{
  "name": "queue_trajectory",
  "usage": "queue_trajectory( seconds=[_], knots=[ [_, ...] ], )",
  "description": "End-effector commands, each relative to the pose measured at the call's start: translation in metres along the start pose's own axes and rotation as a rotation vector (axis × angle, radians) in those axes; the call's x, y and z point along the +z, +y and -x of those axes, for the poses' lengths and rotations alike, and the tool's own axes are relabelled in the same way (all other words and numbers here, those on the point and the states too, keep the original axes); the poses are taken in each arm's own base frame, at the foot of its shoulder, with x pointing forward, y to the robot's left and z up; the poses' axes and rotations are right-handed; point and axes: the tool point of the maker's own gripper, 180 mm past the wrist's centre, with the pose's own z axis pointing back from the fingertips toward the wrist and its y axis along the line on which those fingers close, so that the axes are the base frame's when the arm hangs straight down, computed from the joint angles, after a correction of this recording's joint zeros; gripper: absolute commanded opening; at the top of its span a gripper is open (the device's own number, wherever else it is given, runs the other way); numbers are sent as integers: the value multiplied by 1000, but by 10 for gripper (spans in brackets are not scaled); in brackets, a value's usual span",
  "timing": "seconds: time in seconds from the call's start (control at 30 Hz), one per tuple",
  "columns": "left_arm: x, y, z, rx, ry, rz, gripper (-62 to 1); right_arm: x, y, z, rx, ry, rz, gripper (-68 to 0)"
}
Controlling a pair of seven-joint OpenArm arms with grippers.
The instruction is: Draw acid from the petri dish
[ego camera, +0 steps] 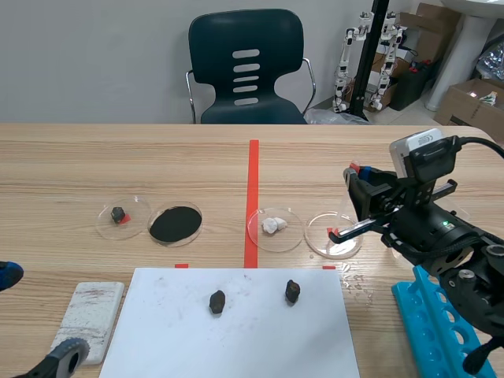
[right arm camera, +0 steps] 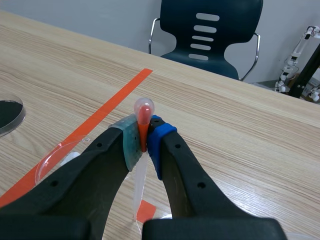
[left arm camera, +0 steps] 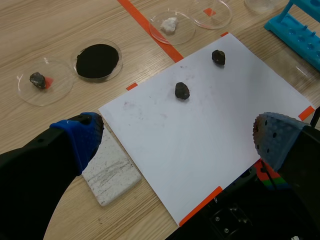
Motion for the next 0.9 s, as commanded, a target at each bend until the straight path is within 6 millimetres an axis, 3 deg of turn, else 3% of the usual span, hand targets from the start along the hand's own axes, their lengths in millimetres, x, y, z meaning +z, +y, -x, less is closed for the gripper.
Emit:
queue_trajectory(
  seconds=[0.0, 0.33, 0.87],
  knots=[
    [-1, 0, -7, 8, -29, -2, 14, -4, -6, -7, 13, -17, 5, -664],
    [-1, 0, -7, 8, -29, -2, 14, -4, -6, -7, 13, -16, 5, -664],
    [-1, 0, -7, 8, -29, -2, 14, -4, -4, -7, 29, -18, -2, -609]
  ],
)
